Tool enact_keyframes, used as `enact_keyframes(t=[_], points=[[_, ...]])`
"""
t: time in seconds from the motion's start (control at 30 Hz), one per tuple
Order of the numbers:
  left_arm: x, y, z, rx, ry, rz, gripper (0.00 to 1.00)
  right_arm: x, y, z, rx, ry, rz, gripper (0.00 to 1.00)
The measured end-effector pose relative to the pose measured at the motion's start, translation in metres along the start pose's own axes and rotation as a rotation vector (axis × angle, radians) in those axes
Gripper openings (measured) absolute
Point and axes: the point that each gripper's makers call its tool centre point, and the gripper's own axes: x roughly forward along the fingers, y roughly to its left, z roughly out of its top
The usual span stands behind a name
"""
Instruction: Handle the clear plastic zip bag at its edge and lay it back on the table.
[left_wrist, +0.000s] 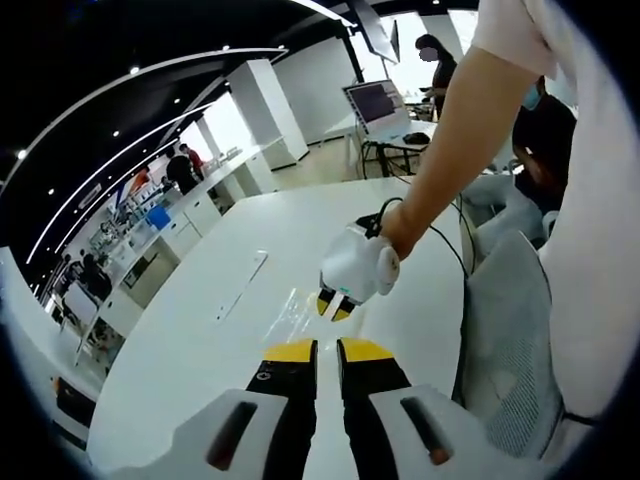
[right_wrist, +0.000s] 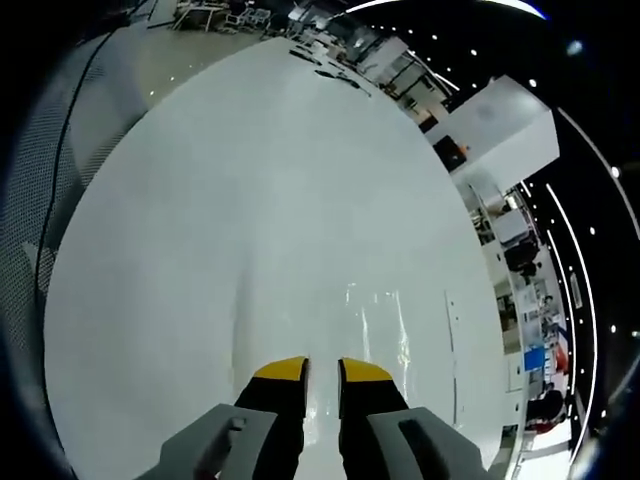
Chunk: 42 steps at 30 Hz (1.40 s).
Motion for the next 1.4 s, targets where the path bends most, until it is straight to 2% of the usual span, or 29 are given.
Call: enact_keyframes(t=[0.37, 1.4], points=[[0.001, 0.0, -0.001, -0.003, 0.002, -0.004, 0.06, 0.0, 0.012, -0.001, 0.034, -0.014, 0.023, 0.1], [0.002, -0.002, -0.003, -0.006, 0.006, -0.009, 0.05, -0.004, 0.025, -0.005, 0.08, -0.017, 0.041, 0.1]])
